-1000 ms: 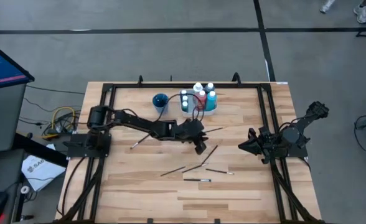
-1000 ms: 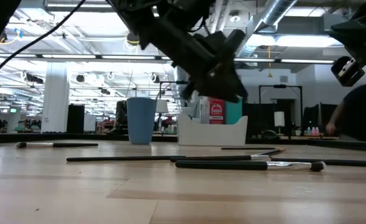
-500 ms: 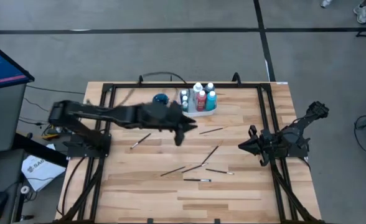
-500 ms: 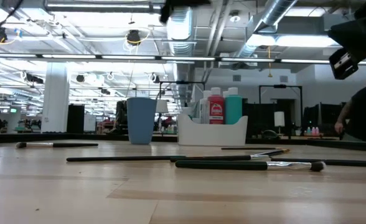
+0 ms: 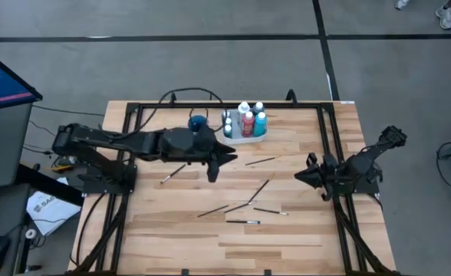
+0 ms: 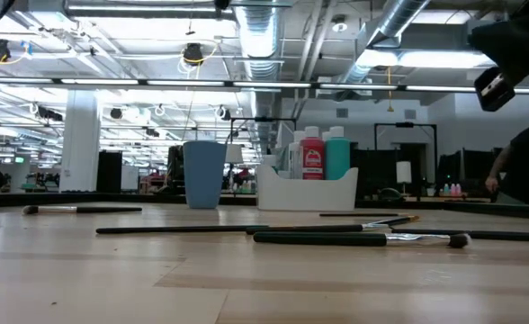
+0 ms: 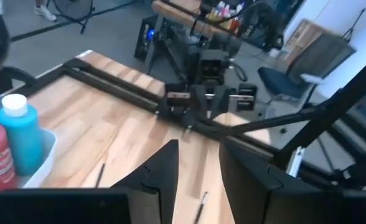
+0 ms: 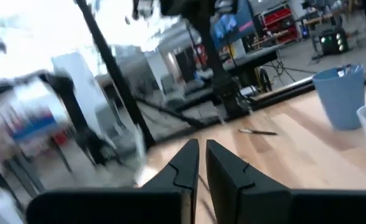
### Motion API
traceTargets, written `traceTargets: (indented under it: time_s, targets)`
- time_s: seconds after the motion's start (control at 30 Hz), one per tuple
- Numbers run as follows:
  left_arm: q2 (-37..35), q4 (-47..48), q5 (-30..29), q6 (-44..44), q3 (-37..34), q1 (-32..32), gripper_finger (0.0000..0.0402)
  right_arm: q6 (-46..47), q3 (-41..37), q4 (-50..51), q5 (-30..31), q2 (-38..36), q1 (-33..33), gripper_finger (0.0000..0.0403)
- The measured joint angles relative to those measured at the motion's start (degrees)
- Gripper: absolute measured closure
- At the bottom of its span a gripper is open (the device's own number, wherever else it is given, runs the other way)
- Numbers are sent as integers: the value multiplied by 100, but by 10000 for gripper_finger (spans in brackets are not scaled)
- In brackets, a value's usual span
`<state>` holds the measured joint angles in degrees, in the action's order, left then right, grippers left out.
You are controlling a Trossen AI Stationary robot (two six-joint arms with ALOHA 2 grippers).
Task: Pick & Place Paint Supplies
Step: Put the gold and black paint brush into the blue cup
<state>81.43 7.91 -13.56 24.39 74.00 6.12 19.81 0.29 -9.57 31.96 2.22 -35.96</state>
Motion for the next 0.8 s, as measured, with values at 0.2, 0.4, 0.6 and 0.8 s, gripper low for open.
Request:
traceTargets:
  time_s: [0.2,0.4,0.6,0.8]
  targets:
    - [-600,-7,-11,24,4,-3,294,1849,-2,-576,254,-2,274,379]
    - [-1156,106,-11,4,5,-3,294,2400,-2,-593,1278,-2,644,379]
    - [-1761,836,-109,-9,4,-3,294,2850,78,-580,1210,4,1036,377]
    - [-2232,1453,-428,-12,4,-3,294,2353,805,-215,771,223,1393,341]
